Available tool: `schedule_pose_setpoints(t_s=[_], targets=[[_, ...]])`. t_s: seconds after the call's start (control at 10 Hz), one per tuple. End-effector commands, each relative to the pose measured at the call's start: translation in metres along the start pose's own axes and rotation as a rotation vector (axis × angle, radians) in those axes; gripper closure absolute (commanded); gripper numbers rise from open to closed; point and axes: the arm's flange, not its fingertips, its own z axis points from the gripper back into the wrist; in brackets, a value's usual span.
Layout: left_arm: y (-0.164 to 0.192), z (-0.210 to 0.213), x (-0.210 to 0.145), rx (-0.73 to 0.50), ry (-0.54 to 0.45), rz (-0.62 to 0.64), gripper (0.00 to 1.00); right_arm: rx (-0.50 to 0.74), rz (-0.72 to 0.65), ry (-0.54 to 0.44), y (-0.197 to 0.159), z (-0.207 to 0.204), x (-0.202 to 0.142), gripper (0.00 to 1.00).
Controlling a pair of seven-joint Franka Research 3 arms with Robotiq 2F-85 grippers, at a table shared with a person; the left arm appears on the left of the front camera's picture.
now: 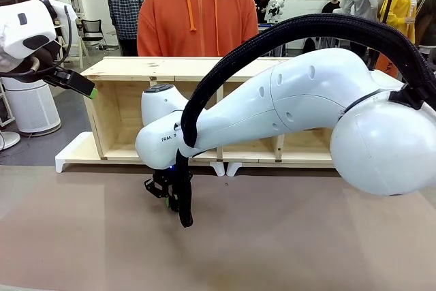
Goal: Perform cable management.
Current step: Pull the grasped Power Cable to the location of the Power Strip.
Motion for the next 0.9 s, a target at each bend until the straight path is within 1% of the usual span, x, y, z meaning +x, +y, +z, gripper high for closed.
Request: schedule_pose_setpoints(t_s=[0.0,0.6,0.7,0.8], targets=[[0.0003,-0.001,-0.0004,0.003,-0.008,0.011,0.0,-0.001,-0.002,0.0,0.0001,-0.0001,-0.0002,1.0],[0.0003,-0.001,-0.0004,0.003,-0.008,0.011,0.0,-0.001,-0.002,0.0,0.0001,-0.0001,-0.0002,1.0],[0.0003,-0.001,-0.0004,0.003,-0.008,0.011,0.0,0.0,0.0,0.0,0.0,0.0,0.0,0.84],[0.0003,-0.001,-0.0004,0.003,-0.008,0.011,0.0,-0.013,0.036,0.019,0.0062,0.0002,-0.0084,0.84]])
